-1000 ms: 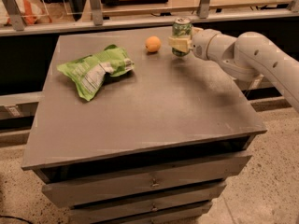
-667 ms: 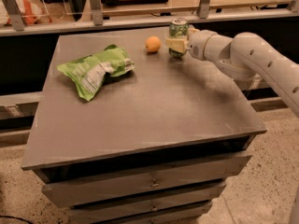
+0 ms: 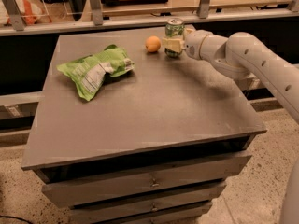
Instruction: Move green can near orange
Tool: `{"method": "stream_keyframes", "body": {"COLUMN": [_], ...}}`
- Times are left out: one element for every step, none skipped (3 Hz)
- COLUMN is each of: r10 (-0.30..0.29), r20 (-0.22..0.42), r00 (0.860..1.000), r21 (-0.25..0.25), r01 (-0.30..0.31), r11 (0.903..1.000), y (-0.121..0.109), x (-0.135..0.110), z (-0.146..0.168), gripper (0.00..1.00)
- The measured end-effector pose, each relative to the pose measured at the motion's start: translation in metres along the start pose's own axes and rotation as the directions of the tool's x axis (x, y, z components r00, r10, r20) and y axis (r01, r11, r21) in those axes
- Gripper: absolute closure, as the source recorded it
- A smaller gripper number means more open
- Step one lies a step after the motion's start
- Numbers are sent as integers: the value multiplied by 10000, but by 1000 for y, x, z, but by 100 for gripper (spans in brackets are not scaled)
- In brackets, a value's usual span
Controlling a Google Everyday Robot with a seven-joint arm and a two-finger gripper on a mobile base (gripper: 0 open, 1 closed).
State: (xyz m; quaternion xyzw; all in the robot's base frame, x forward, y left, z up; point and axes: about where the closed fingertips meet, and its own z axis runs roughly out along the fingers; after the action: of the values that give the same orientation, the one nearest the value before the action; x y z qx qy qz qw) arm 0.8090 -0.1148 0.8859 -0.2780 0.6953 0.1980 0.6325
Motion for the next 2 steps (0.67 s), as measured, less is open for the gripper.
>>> {"method": "stream_keyframes", "body": {"r10": [83, 105], "r20": [-59, -76], "r00": [9999, 9999], "r21": [-25, -60], "r01": [-83, -106], "r11": [10000, 9999], "y": [3, 6], "x": [3, 5], "z": [4, 6], "gripper": [82, 58]}}
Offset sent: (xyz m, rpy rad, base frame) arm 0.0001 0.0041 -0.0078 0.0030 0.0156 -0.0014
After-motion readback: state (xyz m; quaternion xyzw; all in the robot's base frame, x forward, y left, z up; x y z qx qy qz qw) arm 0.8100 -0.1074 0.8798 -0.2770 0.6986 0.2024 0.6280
